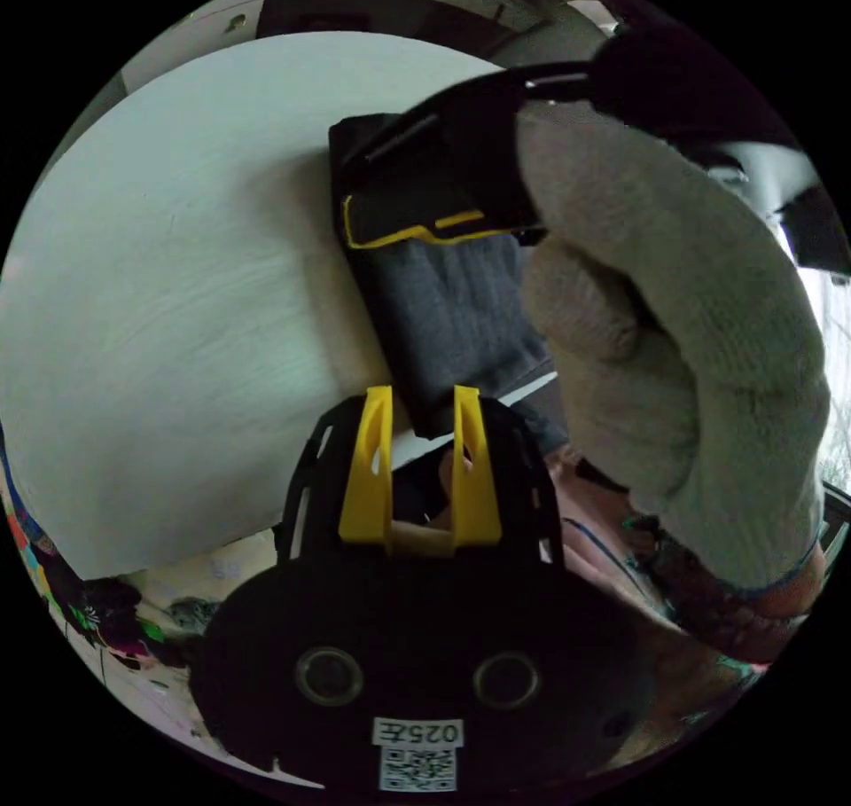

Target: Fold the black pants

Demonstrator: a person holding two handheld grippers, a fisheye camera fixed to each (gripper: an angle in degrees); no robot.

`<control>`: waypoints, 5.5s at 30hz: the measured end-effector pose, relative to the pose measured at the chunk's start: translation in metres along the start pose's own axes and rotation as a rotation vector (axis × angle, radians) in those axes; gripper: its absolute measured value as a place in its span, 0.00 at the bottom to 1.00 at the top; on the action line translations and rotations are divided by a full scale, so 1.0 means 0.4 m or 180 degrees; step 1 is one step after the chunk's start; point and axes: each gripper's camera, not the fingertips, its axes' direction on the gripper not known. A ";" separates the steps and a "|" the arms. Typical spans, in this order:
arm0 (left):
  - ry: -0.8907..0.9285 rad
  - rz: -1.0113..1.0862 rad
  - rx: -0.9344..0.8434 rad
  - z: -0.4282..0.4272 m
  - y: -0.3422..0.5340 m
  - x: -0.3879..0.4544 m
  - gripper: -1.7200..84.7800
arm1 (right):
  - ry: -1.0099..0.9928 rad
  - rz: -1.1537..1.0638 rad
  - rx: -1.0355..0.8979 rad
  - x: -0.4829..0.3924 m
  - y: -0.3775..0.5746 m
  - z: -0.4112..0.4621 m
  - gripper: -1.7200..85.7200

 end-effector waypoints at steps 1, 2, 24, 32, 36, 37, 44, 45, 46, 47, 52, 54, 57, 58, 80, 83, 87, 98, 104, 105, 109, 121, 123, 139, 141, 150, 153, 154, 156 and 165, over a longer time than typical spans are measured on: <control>0.0068 0.0014 0.0057 -0.009 0.010 -0.011 0.10 | -0.0045 -0.0058 -0.0023 -0.012 -0.005 0.001 0.16; 0.0126 0.0015 0.0126 -0.018 0.023 -0.022 0.10 | 0.0074 -0.0021 -0.0031 -0.026 -0.009 0.003 0.17; 0.2519 -0.0292 0.1375 -0.325 0.335 -0.356 0.00 | -0.0918 -0.0399 0.0147 -0.066 0.085 -0.101 0.02; 0.2273 0.0668 0.1492 -0.427 0.343 -0.073 0.01 | -0.2520 -0.0881 0.0565 0.251 0.224 -0.362 0.02; 0.2054 0.0896 0.1128 -0.294 0.190 0.124 0.00 | -0.1436 -0.0823 0.0842 0.471 0.255 -0.426 0.02; 0.2070 0.0871 0.1002 -0.232 0.136 0.178 0.00 | -0.1141 -0.0801 0.0845 0.533 0.252 -0.423 0.02; 0.1412 0.0588 0.0335 0.087 -0.089 0.407 0.01 | -0.0848 -0.0347 0.0633 0.823 0.192 -0.299 0.02; 0.1338 0.0590 0.0326 0.100 -0.093 0.422 0.01 | -0.0883 -0.0372 0.0672 0.834 0.198 -0.303 0.02; 0.1176 0.0687 0.0403 0.112 -0.093 0.457 0.01 | -0.0947 -0.0450 0.0801 0.849 0.217 -0.322 0.02; 0.1042 0.0781 0.0511 0.120 -0.090 0.490 0.01 | -0.0965 -0.0549 0.0960 0.860 0.241 -0.344 0.02; 0.0642 0.0623 0.0116 0.241 -0.125 0.538 0.01 | -0.0618 -0.0998 0.0935 0.893 0.256 -0.308 0.04; 0.0805 0.0499 -0.0204 0.278 -0.130 0.539 0.01 | -0.0291 -0.0667 0.0914 0.927 0.253 -0.296 0.04; 0.0359 0.0859 -0.0059 0.186 -0.060 0.604 0.01 | -0.0443 -0.0731 0.1372 0.930 0.329 -0.372 0.02; -0.0109 0.0870 0.0274 0.121 -0.012 0.615 0.01 | -0.0503 -0.0929 0.1476 0.906 0.368 -0.401 0.02; -0.0653 -0.0602 0.0712 0.151 -0.108 0.256 0.01 | 0.0564 -0.1703 0.0987 0.802 0.168 -0.240 0.01; -0.0556 -0.0766 0.0549 0.173 -0.138 0.230 0.01 | 0.0270 -0.1516 0.1055 0.836 0.132 -0.229 0.01; -0.0713 -0.0726 0.0550 0.130 -0.103 0.270 0.01 | -0.0123 -0.1287 0.0858 0.874 0.123 -0.271 0.01; -0.0666 0.0404 -0.0125 0.317 0.090 0.418 0.01 | 0.0351 -0.1946 0.0562 0.880 0.274 -0.095 0.01; -0.0358 0.0095 0.0051 0.223 0.077 0.351 0.04 | -0.0584 -0.1707 0.0219 0.975 0.151 -0.087 0.02; -0.0358 -0.0051 0.0254 0.196 0.089 0.335 0.06 | -0.0744 -0.1662 0.0200 0.991 0.137 -0.095 0.03; 0.0571 -0.1086 0.0985 0.103 0.163 0.160 0.15 | -0.1454 -0.1181 0.0519 1.114 0.041 -0.130 0.24; -0.0842 -0.0505 0.1032 0.211 0.138 0.224 0.16 | -0.0961 -0.1599 0.0350 1.012 -0.162 0.174 0.17; -0.0732 -0.0652 0.1111 0.201 0.145 0.210 0.16 | -0.1033 -0.1653 0.0397 1.024 -0.183 0.201 0.17; 0.0763 -0.0863 0.0770 0.023 0.131 -0.014 0.06 | -0.1941 -0.1215 -0.0056 1.038 -0.414 0.490 0.08; 0.0900 -0.0880 0.0892 -0.001 0.188 -0.027 0.06 | -0.2121 -0.1311 -0.0182 0.987 -0.416 0.518 0.07; 0.1378 -0.1704 0.2032 -0.103 0.701 -0.221 0.06 | -0.1945 -0.2267 -0.0508 0.497 -0.340 0.760 0.07; 0.1528 -0.2066 0.2649 -0.139 0.949 -0.319 0.05 | -0.2012 -0.2543 -0.0664 0.282 -0.293 0.884 0.07; 0.1534 -0.2220 0.2883 -0.154 1.057 -0.350 0.05 | -0.2031 -0.2666 -0.0748 0.181 -0.266 0.939 0.07; 0.1369 -0.2471 0.3179 -0.184 1.225 -0.377 0.05 | -0.2042 -0.2906 -0.0908 0.013 -0.213 1.024 0.07; 0.0220 -0.3748 0.4478 -0.282 1.969 -0.342 0.04 | -0.2035 -0.4501 -0.1751 -0.783 0.218 1.406 0.07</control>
